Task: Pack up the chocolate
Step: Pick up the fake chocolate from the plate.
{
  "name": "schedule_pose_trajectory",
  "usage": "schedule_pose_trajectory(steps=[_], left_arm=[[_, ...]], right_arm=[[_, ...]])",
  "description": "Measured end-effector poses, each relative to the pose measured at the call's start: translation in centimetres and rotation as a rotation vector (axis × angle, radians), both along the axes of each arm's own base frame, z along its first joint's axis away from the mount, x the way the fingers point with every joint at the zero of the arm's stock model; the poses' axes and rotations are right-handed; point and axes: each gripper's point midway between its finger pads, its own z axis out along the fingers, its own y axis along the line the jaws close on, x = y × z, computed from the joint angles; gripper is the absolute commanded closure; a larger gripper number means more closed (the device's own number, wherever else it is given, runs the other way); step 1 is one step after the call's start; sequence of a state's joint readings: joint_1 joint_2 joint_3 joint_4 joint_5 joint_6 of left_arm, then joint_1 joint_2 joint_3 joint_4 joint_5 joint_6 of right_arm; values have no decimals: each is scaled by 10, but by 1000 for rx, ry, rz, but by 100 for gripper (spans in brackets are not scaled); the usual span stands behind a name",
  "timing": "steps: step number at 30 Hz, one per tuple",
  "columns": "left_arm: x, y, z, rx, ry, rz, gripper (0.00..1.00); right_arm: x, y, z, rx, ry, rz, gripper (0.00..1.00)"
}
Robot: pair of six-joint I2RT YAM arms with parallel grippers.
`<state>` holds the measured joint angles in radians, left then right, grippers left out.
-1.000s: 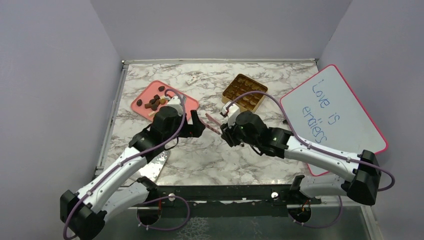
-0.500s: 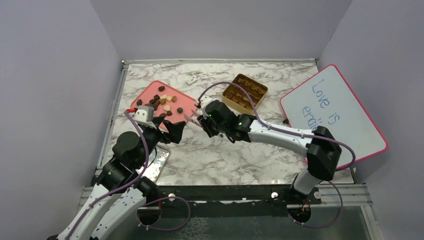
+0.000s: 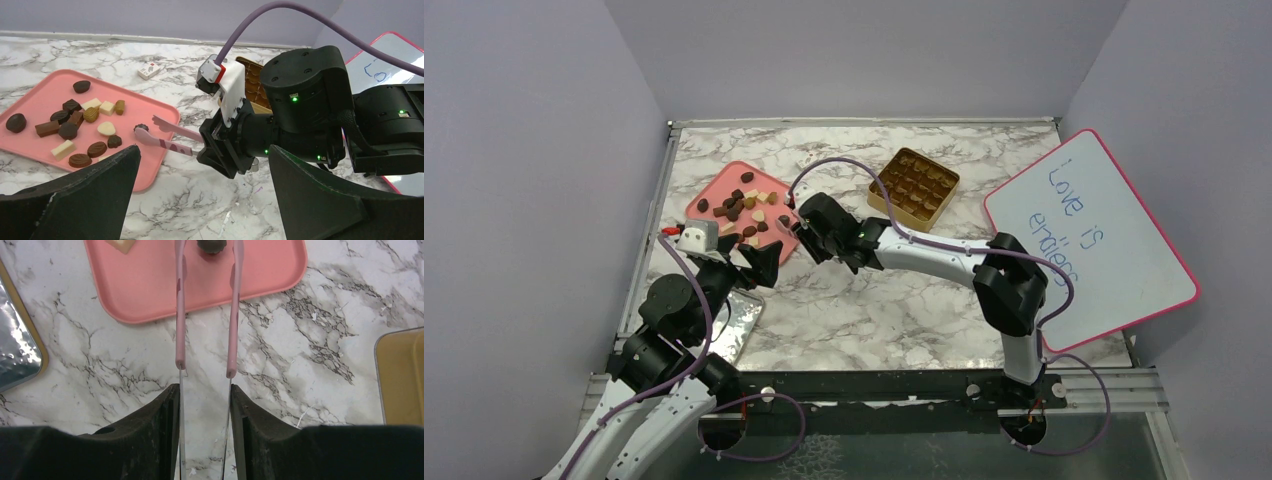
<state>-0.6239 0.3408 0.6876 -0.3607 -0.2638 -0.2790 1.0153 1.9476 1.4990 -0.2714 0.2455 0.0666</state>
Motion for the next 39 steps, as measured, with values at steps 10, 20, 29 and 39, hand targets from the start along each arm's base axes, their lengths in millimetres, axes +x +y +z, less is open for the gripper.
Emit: schedule_pose_trajectory(steps=[10, 20, 29, 39], left_arm=[[0, 2, 0, 6, -5, 9, 1], [-1, 4, 3, -2, -15, 14, 1], [-1, 4, 2, 0, -14, 14, 1], [0, 6, -1, 4, -8, 24, 1]], right_arm=[[12, 9, -12, -9, 1, -11, 57], [22, 16, -23, -28, -5, -14, 59], [25, 15, -24, -39, -10, -22, 66], [13, 1, -35, -45, 29, -37, 70]])
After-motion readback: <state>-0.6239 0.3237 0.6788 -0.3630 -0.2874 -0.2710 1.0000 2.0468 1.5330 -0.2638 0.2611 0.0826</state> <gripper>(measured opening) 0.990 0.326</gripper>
